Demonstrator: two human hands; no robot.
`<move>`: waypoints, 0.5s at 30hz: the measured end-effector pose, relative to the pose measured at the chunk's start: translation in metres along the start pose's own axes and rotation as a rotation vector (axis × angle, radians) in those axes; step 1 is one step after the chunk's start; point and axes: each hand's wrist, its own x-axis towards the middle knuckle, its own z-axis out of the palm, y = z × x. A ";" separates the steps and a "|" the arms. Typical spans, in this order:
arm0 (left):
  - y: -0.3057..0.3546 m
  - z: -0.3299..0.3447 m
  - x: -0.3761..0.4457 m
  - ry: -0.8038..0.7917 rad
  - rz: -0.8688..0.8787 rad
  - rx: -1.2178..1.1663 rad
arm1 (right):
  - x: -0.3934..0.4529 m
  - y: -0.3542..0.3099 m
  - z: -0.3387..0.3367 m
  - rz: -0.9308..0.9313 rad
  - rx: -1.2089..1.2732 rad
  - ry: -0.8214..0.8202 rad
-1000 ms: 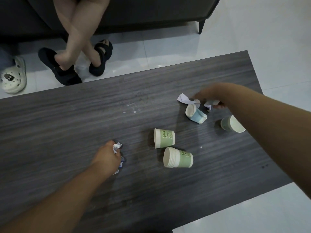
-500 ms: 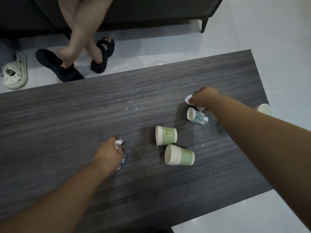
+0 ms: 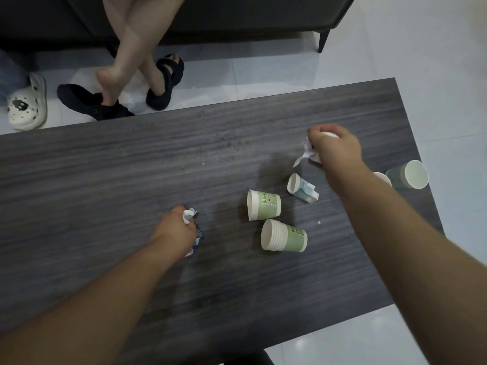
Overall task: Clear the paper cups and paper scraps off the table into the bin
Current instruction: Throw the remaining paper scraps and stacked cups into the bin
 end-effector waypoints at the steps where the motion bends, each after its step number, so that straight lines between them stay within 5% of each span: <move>1: 0.003 0.001 -0.003 0.010 -0.015 -0.056 | -0.022 -0.001 0.004 0.012 0.047 -0.043; 4: 0.018 0.008 -0.017 0.039 -0.010 -0.263 | -0.091 0.011 0.025 0.023 0.074 -0.131; 8: 0.049 0.028 -0.050 -0.178 -0.013 -0.768 | -0.166 0.047 0.059 -0.030 0.042 -0.213; 12: 0.048 0.029 -0.074 -0.386 -0.166 -1.032 | -0.202 0.062 0.074 0.024 0.126 -0.223; 15: 0.041 0.024 -0.086 -0.449 -0.112 -1.134 | -0.210 0.070 0.077 -0.038 0.019 -0.180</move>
